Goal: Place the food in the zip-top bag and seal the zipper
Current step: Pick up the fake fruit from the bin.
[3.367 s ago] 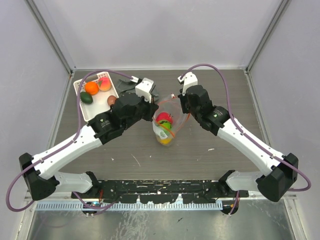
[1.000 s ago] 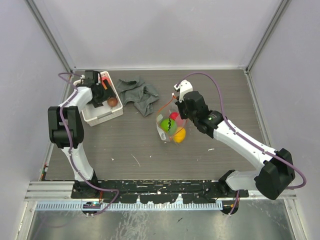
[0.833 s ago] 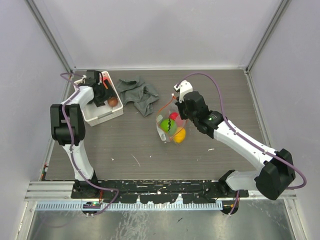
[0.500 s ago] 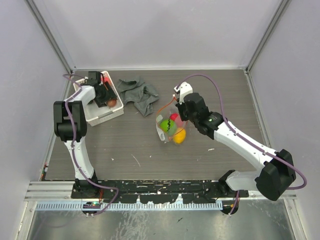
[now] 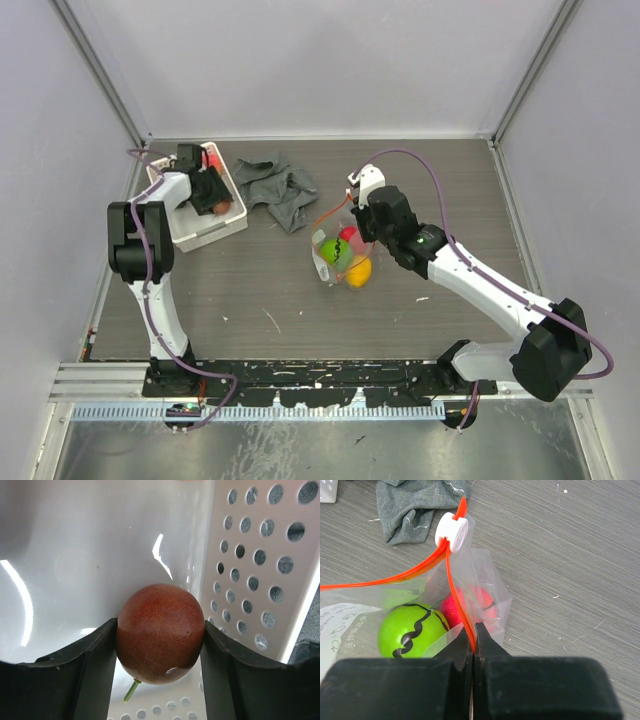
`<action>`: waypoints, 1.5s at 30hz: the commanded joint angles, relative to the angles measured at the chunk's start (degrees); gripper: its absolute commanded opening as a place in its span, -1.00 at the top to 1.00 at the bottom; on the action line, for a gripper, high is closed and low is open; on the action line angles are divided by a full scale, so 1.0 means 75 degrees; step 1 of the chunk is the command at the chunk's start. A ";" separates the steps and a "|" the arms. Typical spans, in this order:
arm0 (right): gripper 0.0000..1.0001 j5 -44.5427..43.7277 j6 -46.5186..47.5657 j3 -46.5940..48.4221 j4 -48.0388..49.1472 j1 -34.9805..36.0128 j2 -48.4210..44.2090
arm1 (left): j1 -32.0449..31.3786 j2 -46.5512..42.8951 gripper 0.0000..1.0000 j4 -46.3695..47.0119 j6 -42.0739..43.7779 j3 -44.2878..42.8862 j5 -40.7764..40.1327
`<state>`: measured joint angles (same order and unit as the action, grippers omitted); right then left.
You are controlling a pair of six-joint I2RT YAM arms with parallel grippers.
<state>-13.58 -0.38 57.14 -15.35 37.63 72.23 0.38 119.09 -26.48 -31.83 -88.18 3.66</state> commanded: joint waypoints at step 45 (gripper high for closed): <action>0.99 0.1062 -0.0715 0.1768 -0.1169 -0.0014 0.0079 | -0.3644 -0.8100 0.43 0.2459 0.0326 0.4310 0.1327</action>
<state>-6.94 -5.17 66.15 -25.43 37.65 73.43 -24.18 60.86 -14.48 -32.51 -55.72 12.05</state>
